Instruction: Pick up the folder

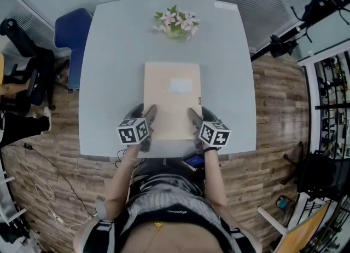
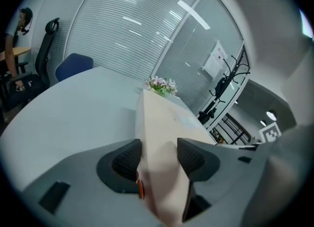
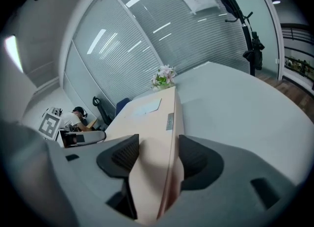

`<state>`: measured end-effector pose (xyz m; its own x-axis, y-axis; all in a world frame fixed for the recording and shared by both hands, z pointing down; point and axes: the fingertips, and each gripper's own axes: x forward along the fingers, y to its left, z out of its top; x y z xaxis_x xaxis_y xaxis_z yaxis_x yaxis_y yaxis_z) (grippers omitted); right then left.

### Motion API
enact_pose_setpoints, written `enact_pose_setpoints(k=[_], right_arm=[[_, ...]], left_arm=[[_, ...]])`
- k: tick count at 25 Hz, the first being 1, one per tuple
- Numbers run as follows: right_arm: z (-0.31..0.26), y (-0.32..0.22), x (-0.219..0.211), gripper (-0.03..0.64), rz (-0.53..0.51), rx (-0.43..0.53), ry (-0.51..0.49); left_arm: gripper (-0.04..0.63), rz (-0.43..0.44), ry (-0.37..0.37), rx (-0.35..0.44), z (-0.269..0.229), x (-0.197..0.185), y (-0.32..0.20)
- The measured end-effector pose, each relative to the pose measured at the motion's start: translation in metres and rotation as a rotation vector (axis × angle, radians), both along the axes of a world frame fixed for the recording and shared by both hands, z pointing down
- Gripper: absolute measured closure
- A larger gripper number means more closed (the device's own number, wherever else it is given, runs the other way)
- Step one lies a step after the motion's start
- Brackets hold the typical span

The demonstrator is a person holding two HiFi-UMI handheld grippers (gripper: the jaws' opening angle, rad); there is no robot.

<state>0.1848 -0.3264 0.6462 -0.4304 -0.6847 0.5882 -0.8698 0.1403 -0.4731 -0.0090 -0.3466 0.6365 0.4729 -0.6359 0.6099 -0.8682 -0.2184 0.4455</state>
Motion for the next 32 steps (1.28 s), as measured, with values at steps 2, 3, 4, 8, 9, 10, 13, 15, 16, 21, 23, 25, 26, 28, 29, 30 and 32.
enact_pose_setpoints(k=[2, 3, 4, 8, 9, 10, 13, 15, 16, 21, 23, 25, 26, 28, 29, 30, 32], right_arm=[[-0.02, -0.002, 0.001, 0.365, 0.008, 0.041, 0.004], [-0.031, -0.002, 0.001, 0.365, 0.013, 0.062, 0.008], [-0.042, -0.003, 0.002, 0.365, 0.016, 0.083, 0.014], [-0.089, -0.004, 0.004, 0.365, 0.021, 0.177, 0.052], [-0.1, -0.004, 0.005, 0.365, 0.022, 0.198, 0.058], [-0.11, -0.003, 0.005, 0.365, 0.023, 0.219, 0.062], [-0.139, -0.002, 0.006, 0.365, 0.026, 0.274, 0.073], [-0.154, 0.0, 0.006, 0.365, 0.03, 0.307, 0.077], [-0.162, 0.002, 0.005, 0.367, 0.031, 0.324, 0.079], [-0.194, 0.01, 0.004, 0.367, 0.035, 0.399, 0.081], [-0.205, 0.012, 0.005, 0.367, 0.034, 0.422, 0.082], [-0.215, 0.014, 0.005, 0.368, 0.031, 0.444, 0.082], [-0.219, 0.015, 0.005, 0.368, 0.03, 0.454, 0.083], [-0.226, 0.017, 0.005, 0.368, 0.027, 0.47, 0.086], [-0.229, 0.018, 0.005, 0.369, 0.025, 0.476, 0.088], [-0.231, 0.019, 0.005, 0.37, 0.024, 0.482, 0.09], [-0.236, 0.021, 0.006, 0.37, 0.023, 0.492, 0.092]], left_arm=[[0.365, -0.007, -0.015, 0.051, -0.025, -0.002, -0.004], [0.365, -0.011, -0.015, 0.075, -0.037, -0.002, -0.005], [0.367, -0.015, -0.013, 0.099, -0.048, -0.002, -0.006], [0.367, -0.022, -0.01, 0.194, -0.091, 0.001, -0.006], [0.367, -0.022, -0.007, 0.214, -0.102, 0.001, -0.005], [0.367, -0.022, -0.004, 0.234, -0.112, 0.002, -0.005], [0.367, -0.026, 0.002, 0.299, -0.142, 0.003, -0.003], [0.367, -0.03, -0.003, 0.343, -0.159, 0.003, -0.001], [0.367, -0.031, -0.008, 0.364, -0.166, 0.002, 0.001], [0.367, -0.037, -0.014, 0.443, -0.2, 0.002, 0.009], [0.368, -0.04, -0.015, 0.469, -0.211, 0.002, 0.013], [0.368, -0.044, -0.014, 0.493, -0.221, 0.001, 0.015], [0.368, -0.046, -0.012, 0.503, -0.225, 0.002, 0.017], [0.37, -0.051, -0.013, 0.516, -0.231, 0.002, 0.02], [0.37, -0.054, -0.015, 0.523, -0.234, 0.002, 0.022], [0.37, -0.056, -0.017, 0.529, -0.236, 0.002, 0.023], [0.37, -0.059, -0.019, 0.539, -0.241, 0.002, 0.025]])
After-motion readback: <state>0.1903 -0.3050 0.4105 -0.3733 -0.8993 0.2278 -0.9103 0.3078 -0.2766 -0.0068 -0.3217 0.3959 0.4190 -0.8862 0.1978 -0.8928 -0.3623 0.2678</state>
